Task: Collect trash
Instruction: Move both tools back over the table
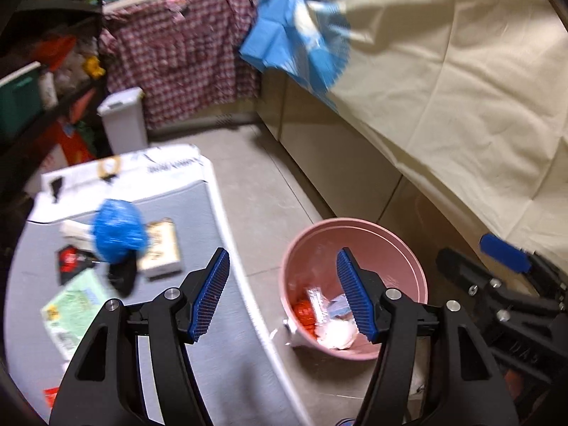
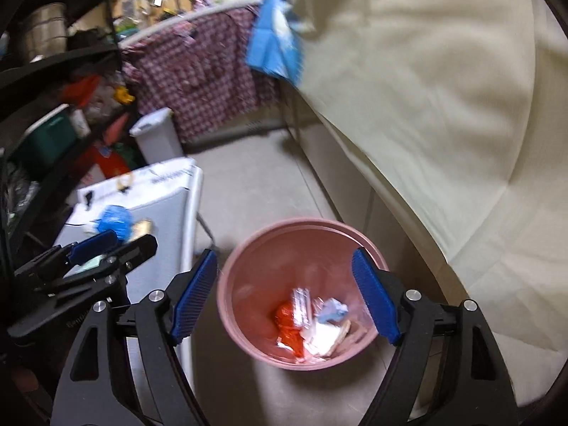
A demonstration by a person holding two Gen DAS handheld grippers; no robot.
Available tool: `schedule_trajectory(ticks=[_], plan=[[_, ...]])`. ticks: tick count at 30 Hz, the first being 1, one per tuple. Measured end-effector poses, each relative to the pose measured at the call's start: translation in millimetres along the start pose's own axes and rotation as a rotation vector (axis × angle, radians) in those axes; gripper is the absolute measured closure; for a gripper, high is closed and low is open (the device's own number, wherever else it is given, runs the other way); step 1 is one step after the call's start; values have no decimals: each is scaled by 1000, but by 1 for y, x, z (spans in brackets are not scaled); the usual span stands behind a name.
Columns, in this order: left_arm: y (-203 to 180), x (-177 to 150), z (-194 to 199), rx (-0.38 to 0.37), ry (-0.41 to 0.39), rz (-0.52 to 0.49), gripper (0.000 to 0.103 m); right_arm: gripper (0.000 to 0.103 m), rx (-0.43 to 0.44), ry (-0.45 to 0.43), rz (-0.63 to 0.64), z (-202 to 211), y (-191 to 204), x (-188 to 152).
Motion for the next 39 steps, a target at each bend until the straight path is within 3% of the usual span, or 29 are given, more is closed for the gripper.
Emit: schedule_trajectory(ticks=[10,21,30,39], plan=[[79,-23,77,61,-75,87,41,22,115,-50,99,61,102,-22],[166,-73,136,164,-94,178,41,21,190,-58,196,80,202,-69],[218,-110,171,245,-123,216,41,21,239,-39,226,79,254,-96],[246,-135,175,258,-133,268,41,21,248,-17,256,69,279,-112]])
Point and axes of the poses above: each gripper's, at about its wrist camera, not at the fingertips, and z roughly against the way its jaws point, y to its left, x to its top, the point moved 10 cm from there along -z, roughly the way its jaws point, and after that the axes turned 13 degrees about y, right-handed, at the moved point
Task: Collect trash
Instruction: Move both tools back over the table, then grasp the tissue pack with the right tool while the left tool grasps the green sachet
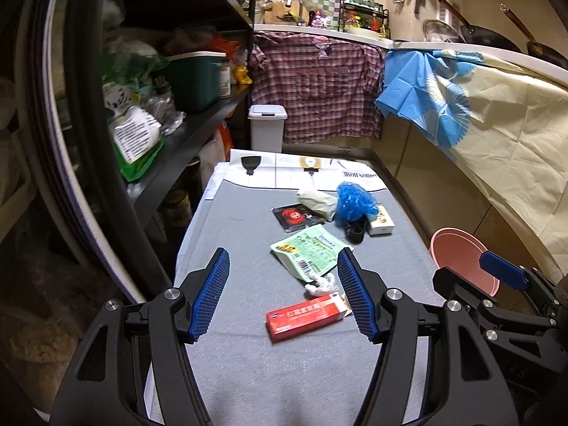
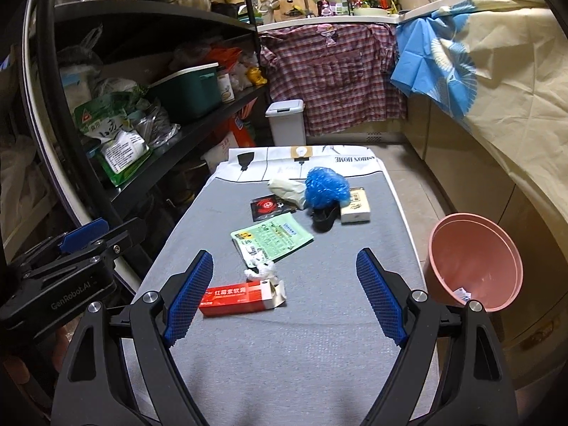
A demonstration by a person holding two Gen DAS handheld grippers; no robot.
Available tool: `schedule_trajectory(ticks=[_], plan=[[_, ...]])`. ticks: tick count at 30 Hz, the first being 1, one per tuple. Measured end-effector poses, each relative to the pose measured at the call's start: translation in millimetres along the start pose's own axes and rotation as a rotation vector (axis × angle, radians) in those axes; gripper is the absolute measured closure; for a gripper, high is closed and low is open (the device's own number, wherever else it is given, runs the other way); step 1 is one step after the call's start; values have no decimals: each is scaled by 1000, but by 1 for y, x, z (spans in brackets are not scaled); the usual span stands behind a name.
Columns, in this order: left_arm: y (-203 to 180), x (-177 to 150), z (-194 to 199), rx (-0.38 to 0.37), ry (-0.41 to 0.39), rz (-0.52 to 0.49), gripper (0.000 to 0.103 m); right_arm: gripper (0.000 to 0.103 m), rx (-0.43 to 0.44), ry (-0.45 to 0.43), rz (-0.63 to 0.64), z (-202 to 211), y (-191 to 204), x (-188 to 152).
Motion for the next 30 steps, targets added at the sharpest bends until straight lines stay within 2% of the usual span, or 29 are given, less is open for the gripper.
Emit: schedule_trajectory(ticks=[10,16,24,30], plan=[[27,-11,-15,46,6,3,41,21,1,23,26,-18,19,-1],[45,-10,-24,46,11,41,41,19,-5,20,53,-28,26,0],[68,-12,-52,80,44,92,41,18,-20,27,26,-58,18,1],[64,-9,-77,64,63,111,41,18,-35,41,-20,-87,1,2]])
Point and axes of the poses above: each gripper's, at about its wrist camera, not at the fingertips, and z roughly against the way its jaws point, y to its left, x to its top, the point moved 10 cm from there along -z, roughly the way its jaws point, and after that the axes turned 13 degrees about y, right-handed, at the moved point
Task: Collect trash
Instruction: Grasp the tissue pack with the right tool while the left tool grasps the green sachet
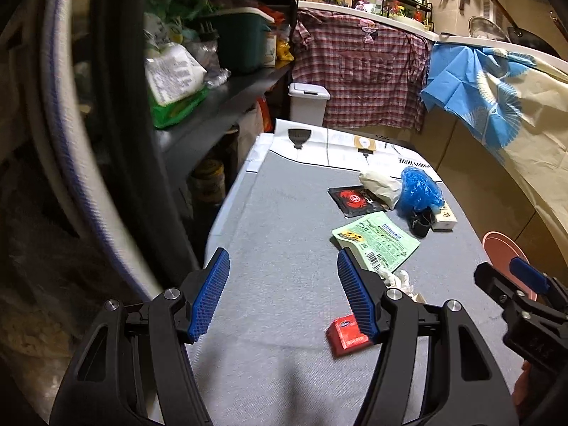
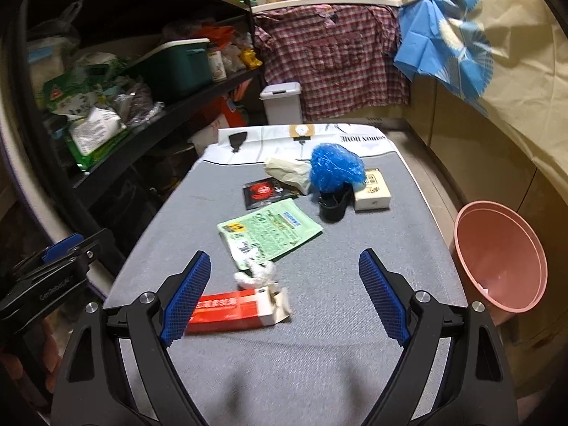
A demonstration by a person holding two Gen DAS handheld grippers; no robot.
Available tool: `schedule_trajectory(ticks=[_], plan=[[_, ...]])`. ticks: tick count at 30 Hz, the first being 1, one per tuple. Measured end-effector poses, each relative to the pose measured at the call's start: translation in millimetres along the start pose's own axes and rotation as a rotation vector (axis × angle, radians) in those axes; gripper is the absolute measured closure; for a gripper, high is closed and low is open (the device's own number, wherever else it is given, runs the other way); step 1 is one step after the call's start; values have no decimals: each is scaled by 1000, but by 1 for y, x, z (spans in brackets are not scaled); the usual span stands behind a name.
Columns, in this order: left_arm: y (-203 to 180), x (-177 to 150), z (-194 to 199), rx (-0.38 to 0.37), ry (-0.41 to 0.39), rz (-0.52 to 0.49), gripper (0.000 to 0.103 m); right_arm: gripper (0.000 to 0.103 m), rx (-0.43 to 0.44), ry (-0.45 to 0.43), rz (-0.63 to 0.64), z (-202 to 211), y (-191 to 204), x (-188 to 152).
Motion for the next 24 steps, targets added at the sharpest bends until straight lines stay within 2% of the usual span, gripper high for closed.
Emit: schedule_trajectory(ticks=[6,12,24], plan=[[-21,7,-31,-6,24,-18,41,18,-63,9,-28,-28,-28,18],[-43,21,-63,-24,35,-52,41,18,-88,3,-85,-53,-56,40],[-78,32,-122,-39,110,-100,41,18,-120,13,-142,-104,-94,74]])
Point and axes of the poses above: each gripper's, at about its wrist camera, not at the fingertips, and z roughly against the way its jaws point, y to its left, x to its top, the point moved 10 cm from there along -z, roughly the way its jaws point, and after that the axes turned 13 degrees about y, right-handed, at the moved point
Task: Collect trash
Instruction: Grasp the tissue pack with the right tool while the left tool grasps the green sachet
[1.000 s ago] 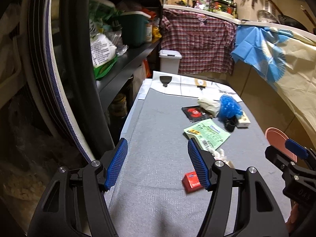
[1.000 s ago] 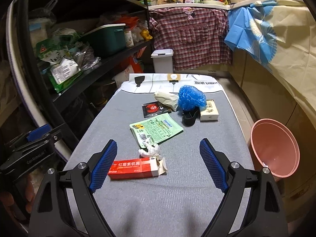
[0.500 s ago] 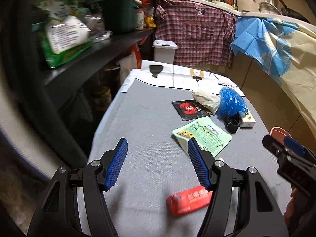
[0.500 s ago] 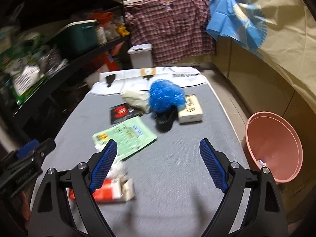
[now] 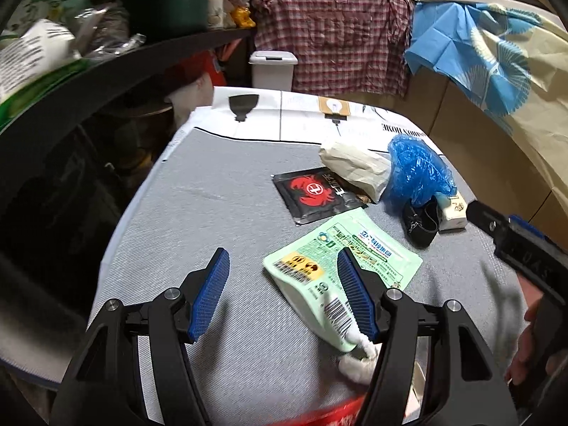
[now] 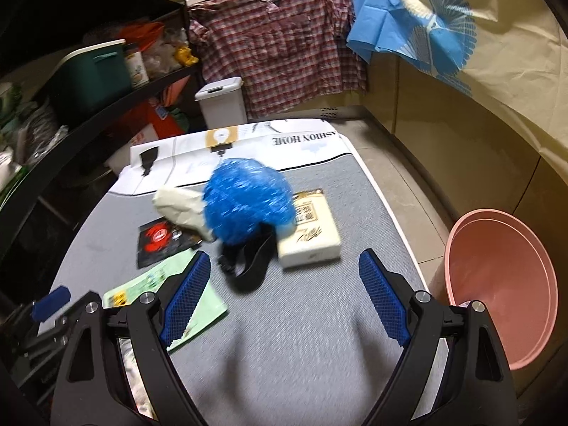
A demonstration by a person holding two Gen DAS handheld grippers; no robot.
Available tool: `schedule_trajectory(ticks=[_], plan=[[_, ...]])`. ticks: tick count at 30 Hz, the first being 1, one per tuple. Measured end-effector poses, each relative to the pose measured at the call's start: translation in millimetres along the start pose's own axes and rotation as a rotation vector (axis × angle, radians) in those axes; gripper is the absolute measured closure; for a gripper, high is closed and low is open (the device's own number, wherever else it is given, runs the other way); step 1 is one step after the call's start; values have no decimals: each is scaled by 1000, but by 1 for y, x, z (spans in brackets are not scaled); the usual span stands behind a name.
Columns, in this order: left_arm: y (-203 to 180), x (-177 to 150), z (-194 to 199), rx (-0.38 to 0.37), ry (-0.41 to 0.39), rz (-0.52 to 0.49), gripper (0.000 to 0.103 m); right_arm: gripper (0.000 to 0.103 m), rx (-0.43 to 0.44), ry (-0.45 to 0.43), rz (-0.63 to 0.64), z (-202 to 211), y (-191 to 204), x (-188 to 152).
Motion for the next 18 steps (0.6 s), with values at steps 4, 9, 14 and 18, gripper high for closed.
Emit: schedule_trajectory(ticks=[4,9,14,18], plan=[[-3,-1,-12,6,26,-19,41,18,-2,8,-23,-14,-11,10],[-4,-5,-24,12,60,-32,41,18,-25,42,-22,-34,-20,15],[-5,-5,-29,-8,78,-23,41,20,-9,67,-50,-46,-21,17],[-7,-7,-35,-30,110,-13,47,25,-34,86,-32,-56,-18,15]])
Point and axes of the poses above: each gripper's, at about its wrist camera, not at the fingertips, and z roughly against the way its jaws point, y to its left, x to its top, the point moved 10 cm from there along -z, roughly the way its jaws point, and after that the axes turned 13 degrees about y, right-handed, at the moved point
